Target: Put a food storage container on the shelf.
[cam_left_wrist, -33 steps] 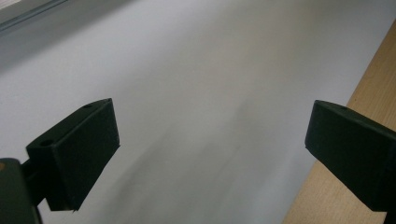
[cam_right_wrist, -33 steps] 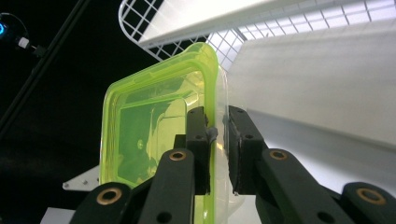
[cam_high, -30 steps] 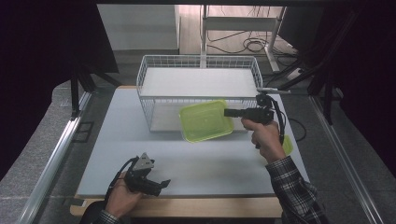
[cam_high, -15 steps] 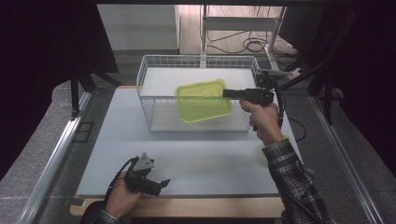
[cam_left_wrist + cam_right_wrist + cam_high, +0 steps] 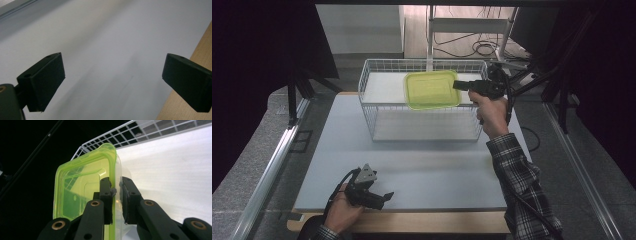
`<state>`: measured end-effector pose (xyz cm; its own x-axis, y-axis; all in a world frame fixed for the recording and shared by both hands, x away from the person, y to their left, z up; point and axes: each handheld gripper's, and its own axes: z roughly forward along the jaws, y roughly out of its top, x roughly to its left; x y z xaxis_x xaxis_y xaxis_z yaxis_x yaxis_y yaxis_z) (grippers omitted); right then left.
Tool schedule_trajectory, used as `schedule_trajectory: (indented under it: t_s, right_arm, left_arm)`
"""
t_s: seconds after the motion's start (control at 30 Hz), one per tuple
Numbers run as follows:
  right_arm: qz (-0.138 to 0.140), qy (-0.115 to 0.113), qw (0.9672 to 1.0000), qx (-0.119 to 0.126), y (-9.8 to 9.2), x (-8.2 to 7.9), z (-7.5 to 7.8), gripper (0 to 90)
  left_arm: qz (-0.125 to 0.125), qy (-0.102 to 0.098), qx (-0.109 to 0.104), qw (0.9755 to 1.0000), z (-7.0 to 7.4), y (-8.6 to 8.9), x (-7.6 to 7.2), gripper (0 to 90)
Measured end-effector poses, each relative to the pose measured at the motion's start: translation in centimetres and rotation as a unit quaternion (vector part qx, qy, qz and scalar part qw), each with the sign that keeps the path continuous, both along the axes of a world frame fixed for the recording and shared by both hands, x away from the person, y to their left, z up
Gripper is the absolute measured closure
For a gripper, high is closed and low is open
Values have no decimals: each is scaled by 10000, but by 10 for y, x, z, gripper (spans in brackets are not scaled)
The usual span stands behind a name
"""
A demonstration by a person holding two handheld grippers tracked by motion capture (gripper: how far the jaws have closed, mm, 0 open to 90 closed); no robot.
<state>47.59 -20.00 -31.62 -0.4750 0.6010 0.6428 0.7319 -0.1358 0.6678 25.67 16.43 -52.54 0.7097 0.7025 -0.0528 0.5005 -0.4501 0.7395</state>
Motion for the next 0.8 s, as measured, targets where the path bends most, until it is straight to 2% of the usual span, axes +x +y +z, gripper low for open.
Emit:
schedule_trajectory:
  t_s: [0.43, 0.7, 0.8]
  right_arm:
    - [-354, 3, 9994, -60, 12, 24, -2, 796]
    - [-439, -70, 9988, -196, 16, 29, -2, 792]
    - [-481, -113, 9983, -323, 19, 29, -1, 781]
  left_arm:
    - [1, 13, 22, 10000, 0, 1, 0, 43]
    - [-13, 26, 39, 10000, -1, 0, 0, 44]
    - [-21, 27, 59, 10000, -1, 0, 0, 45]
